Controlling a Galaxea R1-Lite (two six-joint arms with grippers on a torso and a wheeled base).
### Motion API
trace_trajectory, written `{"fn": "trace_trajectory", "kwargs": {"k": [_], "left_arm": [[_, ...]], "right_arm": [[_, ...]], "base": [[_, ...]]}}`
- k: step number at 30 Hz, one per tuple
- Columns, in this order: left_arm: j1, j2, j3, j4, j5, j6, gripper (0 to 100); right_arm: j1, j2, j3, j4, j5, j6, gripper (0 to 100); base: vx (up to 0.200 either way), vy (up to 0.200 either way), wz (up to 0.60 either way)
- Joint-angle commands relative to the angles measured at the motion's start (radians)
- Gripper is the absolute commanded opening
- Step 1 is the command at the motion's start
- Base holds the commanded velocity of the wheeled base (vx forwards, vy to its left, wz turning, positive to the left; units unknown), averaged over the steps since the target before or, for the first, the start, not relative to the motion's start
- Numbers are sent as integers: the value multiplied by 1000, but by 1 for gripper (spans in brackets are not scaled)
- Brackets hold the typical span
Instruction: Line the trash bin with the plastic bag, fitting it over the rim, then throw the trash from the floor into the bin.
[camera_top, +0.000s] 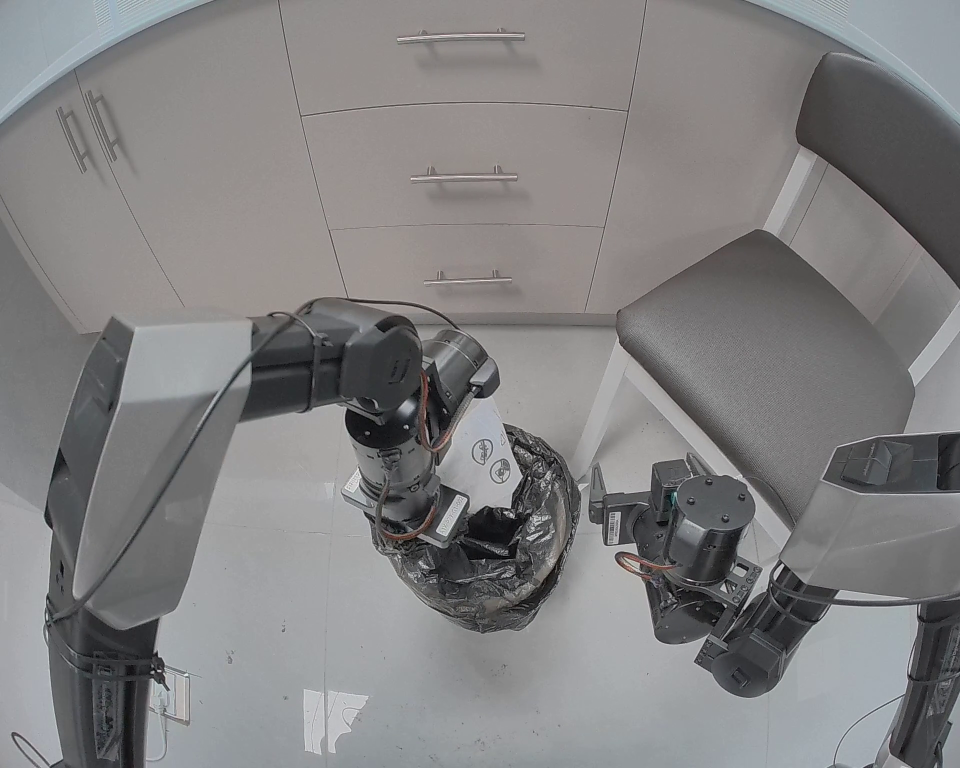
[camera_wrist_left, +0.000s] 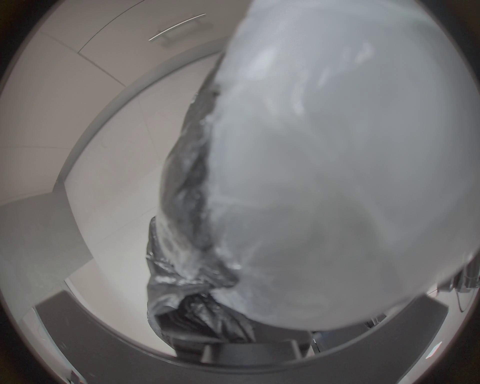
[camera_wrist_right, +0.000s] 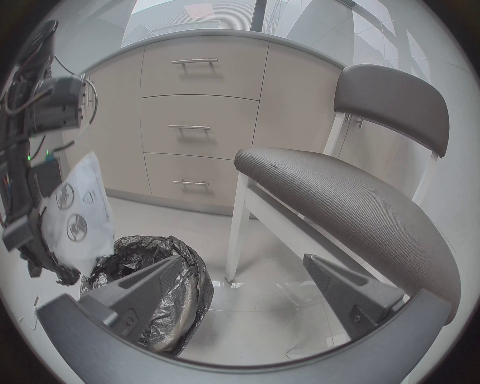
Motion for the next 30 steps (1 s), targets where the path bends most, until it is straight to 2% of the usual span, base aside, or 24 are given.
{"fn": "trace_trajectory", "kwargs": {"k": [1,8,13,18,19,26,30], "left_arm": [[-1,69,0,-37,5,27,0],[-9,109,0,-87,11,50,0],[-7,167,0,-187,44,51,0],[-7,178,0,-201,46,63,0],[-9,178,0,-199,47,66,100],[-7,181,0,-205,47,73,100],[10,192,0,-268,55,54,100]], "right_arm": [[0,-15,13,-18,1,0,100],[0,-17,13,-18,1,0,100],[-1,-29,16,-18,1,2,100],[0,-29,16,-18,1,2,100],[4,-29,18,-18,1,2,100],[10,-29,19,-18,1,2,100],[14,-29,24,-18,1,2,100]], "base": [[0,0,0],[0,0,0],[0,0,0],[0,0,0],[0,0,0],[0,0,0],[0,0,0]]}}
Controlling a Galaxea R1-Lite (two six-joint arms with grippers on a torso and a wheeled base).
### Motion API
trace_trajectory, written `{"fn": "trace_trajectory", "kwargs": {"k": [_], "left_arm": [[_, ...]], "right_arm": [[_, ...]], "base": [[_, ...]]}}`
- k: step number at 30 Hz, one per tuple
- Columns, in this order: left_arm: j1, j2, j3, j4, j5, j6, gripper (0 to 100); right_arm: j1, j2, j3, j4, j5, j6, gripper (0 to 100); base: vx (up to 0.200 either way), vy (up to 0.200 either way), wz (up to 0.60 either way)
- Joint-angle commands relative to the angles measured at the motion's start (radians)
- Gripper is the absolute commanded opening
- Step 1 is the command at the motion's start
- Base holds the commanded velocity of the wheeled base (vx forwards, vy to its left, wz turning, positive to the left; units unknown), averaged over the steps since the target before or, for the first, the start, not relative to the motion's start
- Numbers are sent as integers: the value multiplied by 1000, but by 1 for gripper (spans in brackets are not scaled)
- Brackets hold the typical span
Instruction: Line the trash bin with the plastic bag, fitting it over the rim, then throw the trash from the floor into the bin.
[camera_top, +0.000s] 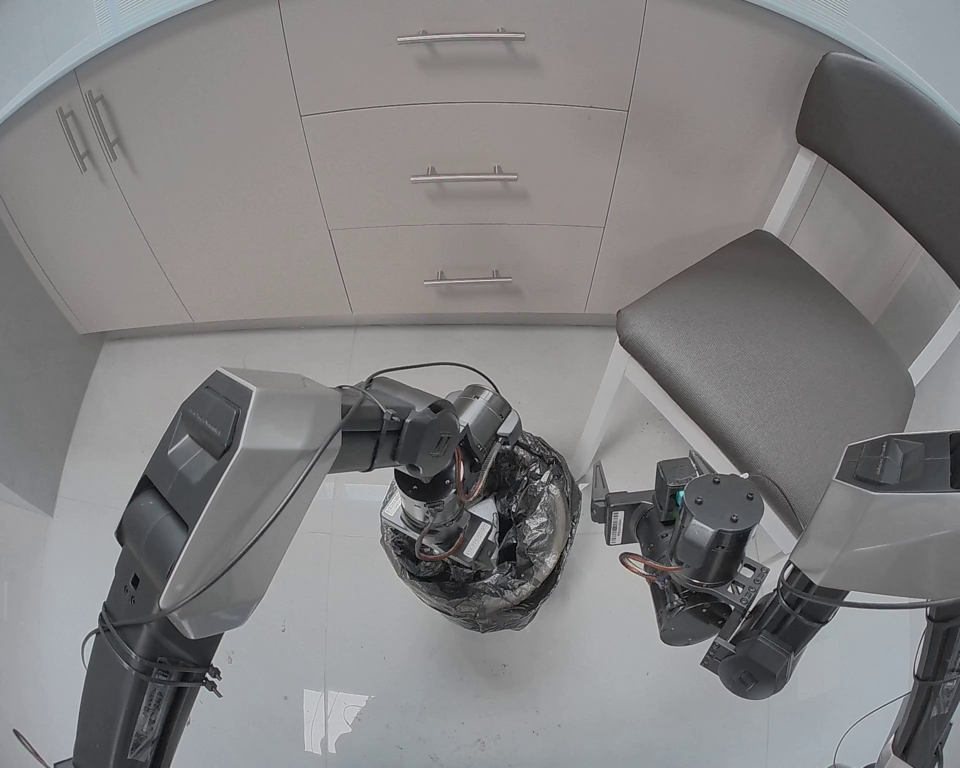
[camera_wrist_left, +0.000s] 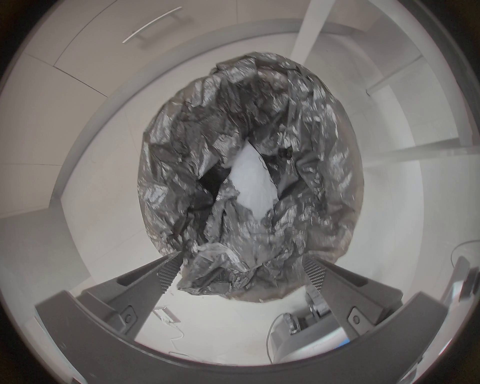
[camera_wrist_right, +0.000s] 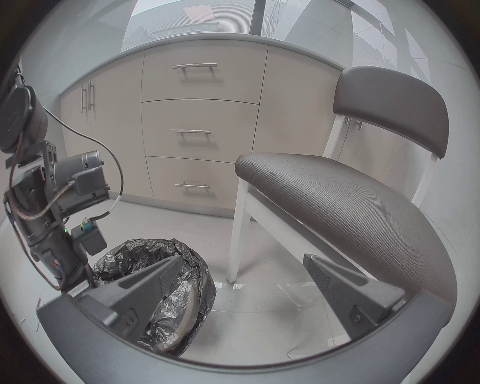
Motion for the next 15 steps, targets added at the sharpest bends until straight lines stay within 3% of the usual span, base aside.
{"fn": "trace_trajectory", "kwargs": {"k": [1,5,12,15], "left_arm": [[18,11,0,-40,19,-21,100],[21,-9,0,-61,72,-73,100],[19,-131,0,-51,236,-197,100],[21,-223,0,-31,242,-234,100]], "right_arm": [[6,0,6,-18,0,0,100],[22,3,6,-18,2,0,100],[104,23,-2,-18,9,-23,100],[144,52,-19,-18,20,-62,100]], "base": [[0,0,0],[0,0,0],[0,0,0],[0,0,0]]}}
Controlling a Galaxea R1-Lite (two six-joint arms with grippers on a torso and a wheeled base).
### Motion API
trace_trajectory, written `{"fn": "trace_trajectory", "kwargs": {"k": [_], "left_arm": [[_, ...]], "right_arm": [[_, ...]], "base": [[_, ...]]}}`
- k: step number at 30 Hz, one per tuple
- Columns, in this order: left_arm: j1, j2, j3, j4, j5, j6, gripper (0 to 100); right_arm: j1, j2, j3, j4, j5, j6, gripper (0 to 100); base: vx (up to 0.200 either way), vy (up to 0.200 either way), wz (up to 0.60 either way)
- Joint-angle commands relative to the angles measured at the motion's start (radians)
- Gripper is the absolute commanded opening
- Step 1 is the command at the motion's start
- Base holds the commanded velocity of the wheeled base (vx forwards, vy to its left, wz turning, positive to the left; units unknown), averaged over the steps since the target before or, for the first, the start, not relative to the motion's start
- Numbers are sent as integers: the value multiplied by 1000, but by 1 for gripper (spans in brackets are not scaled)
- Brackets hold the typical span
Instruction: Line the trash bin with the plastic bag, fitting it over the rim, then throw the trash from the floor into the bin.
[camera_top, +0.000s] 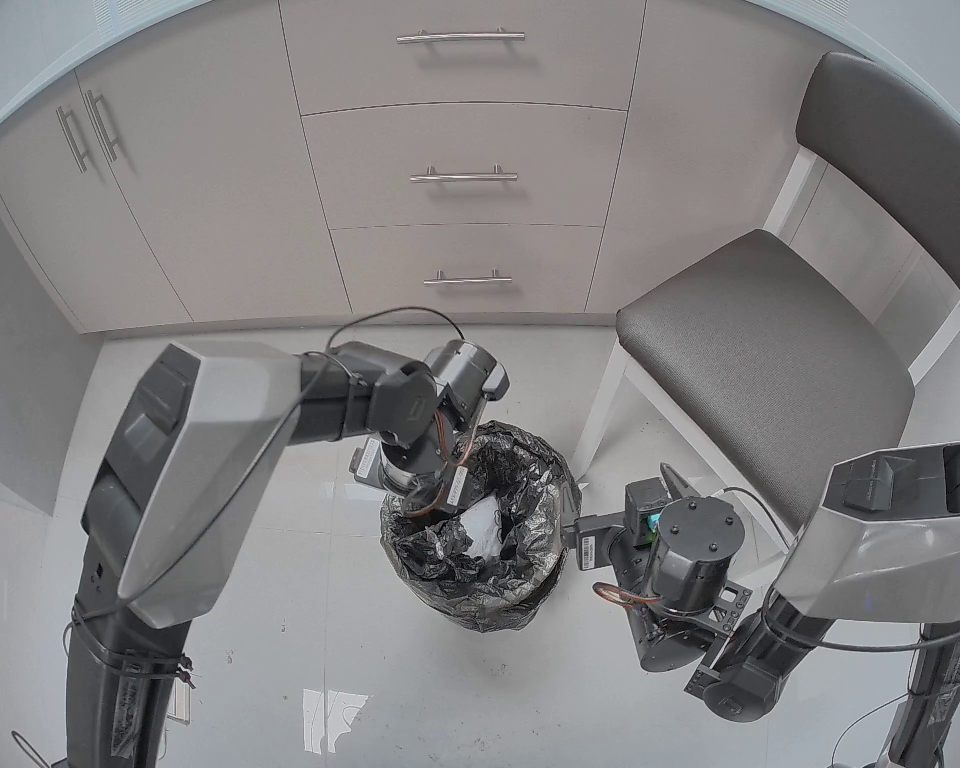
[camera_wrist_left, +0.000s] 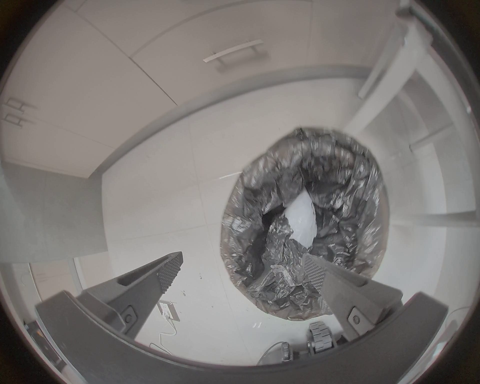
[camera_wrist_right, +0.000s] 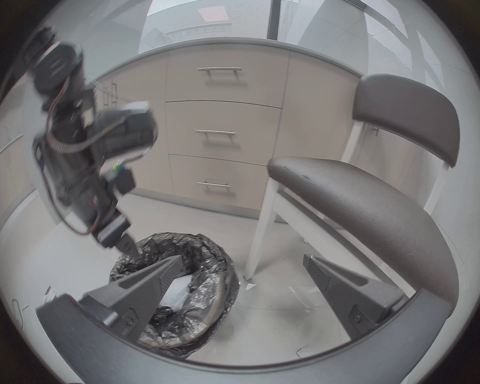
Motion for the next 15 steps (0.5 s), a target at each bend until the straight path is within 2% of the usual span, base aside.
{"fn": "trace_trajectory", "kwargs": {"k": [1,7,10,15], "left_arm": [[3,-180,0,32,20,-49,100],[23,-298,0,91,20,-47,100],[56,-319,0,150,19,-60,100],[102,-318,0,168,19,-118,100]], "right_arm": [[73,65,-35,-18,19,-52,100],[116,174,-125,-18,28,-90,100],[170,226,-168,-18,54,-92,100],[233,339,-219,-18,62,-89,100]], "base": [[0,0,0],[0,0,0],[0,0,0],[0,0,0]]}}
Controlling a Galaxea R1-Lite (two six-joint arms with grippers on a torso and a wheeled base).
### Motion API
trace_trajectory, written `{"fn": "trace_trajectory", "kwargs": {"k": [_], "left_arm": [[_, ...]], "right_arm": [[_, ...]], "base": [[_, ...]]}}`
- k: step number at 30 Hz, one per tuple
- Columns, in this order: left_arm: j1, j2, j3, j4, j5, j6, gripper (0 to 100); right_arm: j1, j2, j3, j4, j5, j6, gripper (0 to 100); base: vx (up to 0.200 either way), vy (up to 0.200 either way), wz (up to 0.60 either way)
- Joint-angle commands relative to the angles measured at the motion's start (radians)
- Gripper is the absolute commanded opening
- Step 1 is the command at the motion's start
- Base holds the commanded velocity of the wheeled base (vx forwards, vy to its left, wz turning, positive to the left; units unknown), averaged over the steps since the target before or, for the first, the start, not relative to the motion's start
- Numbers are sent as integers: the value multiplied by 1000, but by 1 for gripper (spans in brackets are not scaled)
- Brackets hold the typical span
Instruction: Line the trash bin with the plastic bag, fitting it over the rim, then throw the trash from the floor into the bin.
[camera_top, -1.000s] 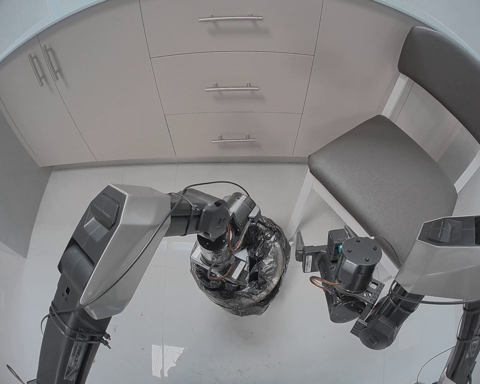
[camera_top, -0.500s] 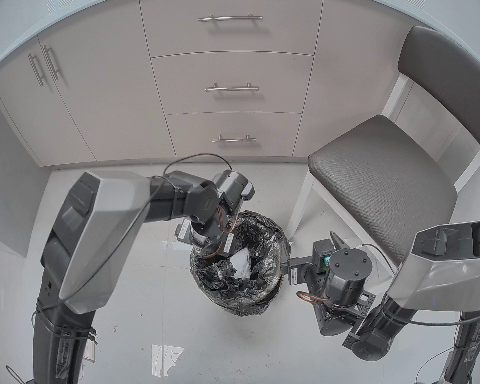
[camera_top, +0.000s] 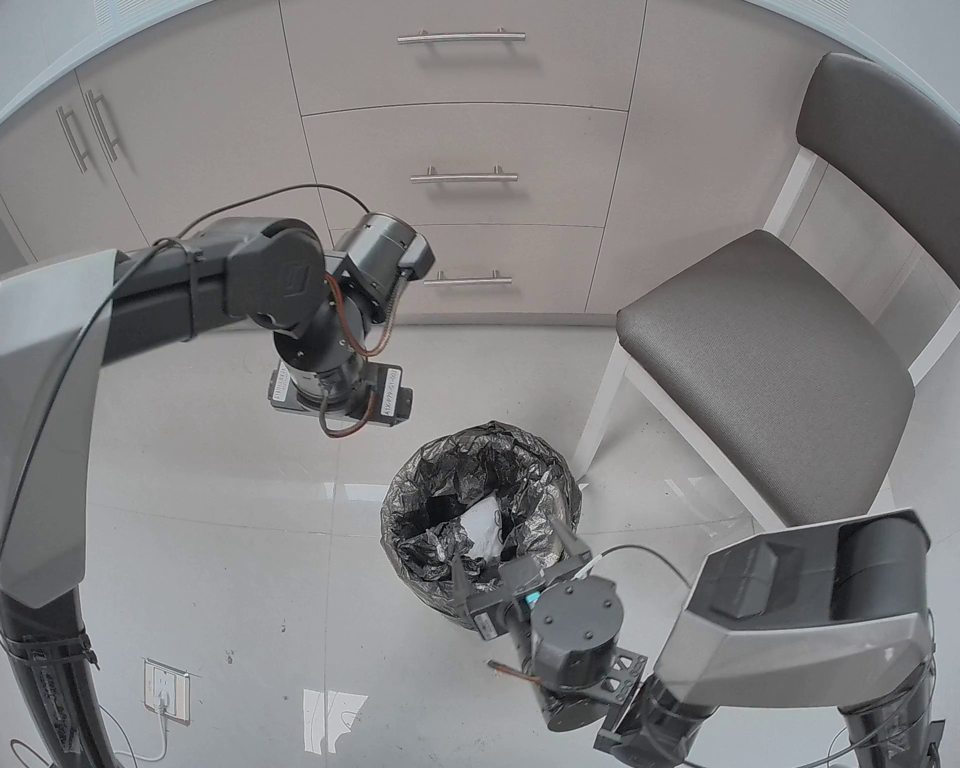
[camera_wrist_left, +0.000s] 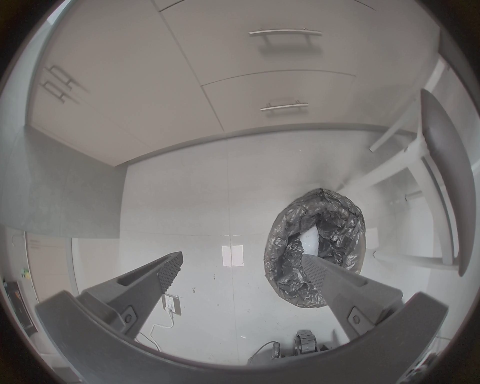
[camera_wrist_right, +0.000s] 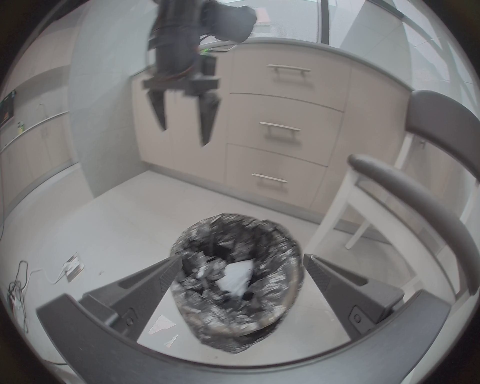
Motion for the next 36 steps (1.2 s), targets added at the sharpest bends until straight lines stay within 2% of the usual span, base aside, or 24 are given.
{"fn": "trace_trajectory", "kwargs": {"k": [1,7,11,15,21,27,36], "left_arm": [[50,-40,0,28,1,-37,100],[59,-42,0,58,-1,-63,100],[59,-43,0,67,-1,-78,100],[64,-42,0,67,-1,-78,100],[73,-39,0,68,1,-80,100],[73,-37,0,68,2,-80,100],[73,-42,0,78,8,-80,100]], "right_arm": [[62,168,-73,-17,8,-2,100],[19,274,-198,-17,8,-7,100],[-47,314,-376,-17,10,-77,100],[-58,361,-469,-17,10,-116,100],[-85,423,-524,-17,10,-136,100],[-168,412,-626,-17,10,-174,100],[-228,361,-638,-17,10,-188,100]], "base": [[0,0,0],[0,0,0],[0,0,0],[0,0,0],[0,0,0],[0,0,0],[0,0,0]]}}
